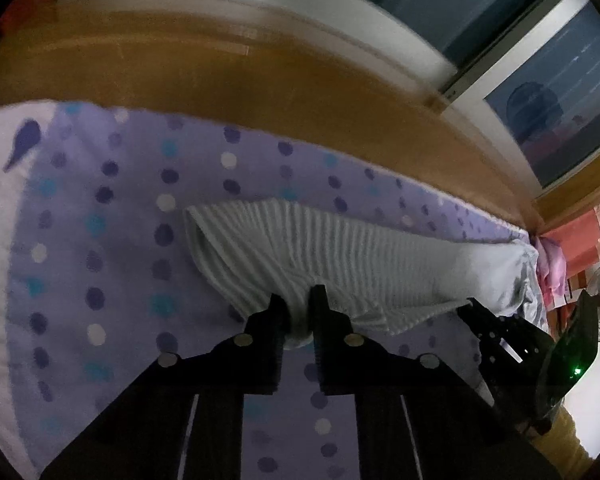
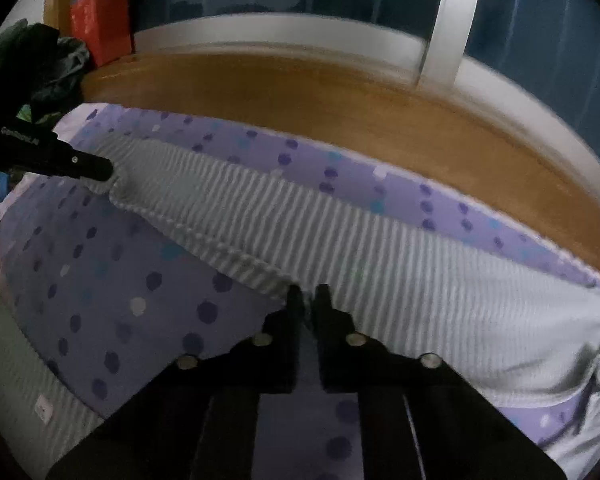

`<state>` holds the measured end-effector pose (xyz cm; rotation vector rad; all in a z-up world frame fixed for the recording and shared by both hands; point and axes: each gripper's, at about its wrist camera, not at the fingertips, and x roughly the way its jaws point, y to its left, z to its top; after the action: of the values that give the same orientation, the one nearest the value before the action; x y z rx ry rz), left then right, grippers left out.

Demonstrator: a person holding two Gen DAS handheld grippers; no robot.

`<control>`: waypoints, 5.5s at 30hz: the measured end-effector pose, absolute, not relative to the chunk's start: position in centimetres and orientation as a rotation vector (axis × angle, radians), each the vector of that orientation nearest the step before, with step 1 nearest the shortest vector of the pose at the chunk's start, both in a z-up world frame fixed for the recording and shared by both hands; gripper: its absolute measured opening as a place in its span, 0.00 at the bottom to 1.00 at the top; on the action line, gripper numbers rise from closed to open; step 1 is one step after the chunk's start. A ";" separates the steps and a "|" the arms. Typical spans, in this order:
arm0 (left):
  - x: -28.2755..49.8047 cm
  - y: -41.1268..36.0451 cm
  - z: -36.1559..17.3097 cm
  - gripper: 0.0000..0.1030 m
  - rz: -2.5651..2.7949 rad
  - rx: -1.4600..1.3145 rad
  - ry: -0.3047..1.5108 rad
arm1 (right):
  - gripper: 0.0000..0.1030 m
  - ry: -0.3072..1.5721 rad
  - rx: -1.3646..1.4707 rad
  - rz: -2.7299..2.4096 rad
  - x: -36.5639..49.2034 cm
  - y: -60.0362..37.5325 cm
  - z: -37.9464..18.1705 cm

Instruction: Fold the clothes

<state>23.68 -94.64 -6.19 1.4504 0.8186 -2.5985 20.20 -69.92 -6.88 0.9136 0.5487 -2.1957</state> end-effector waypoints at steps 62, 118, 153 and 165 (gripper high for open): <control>27.1 -88.3 -8.3 0.71 -2.478 1.710 0.426 | 0.67 0.767 1.115 -1.861 10.3 -68.1 -8.2; 25.0 -101.7 -7.0 0.36 -2.486 1.411 0.691 | 0.33 0.616 0.899 -1.920 22.2 -81.5 -7.3; 26.6 -102.8 -5.5 0.05 -2.491 1.385 0.594 | 0.40 0.368 1.053 -2.090 19.3 -79.7 -7.5; 24.8 -95.5 -3.7 0.14 -2.838 1.530 0.378 | 0.41 0.400 1.159 -2.271 16.8 -72.2 -8.9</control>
<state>24.84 -95.52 -3.75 1.5298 0.3779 -2.8381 16.81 -72.24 -8.91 1.1585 0.4000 -2.2706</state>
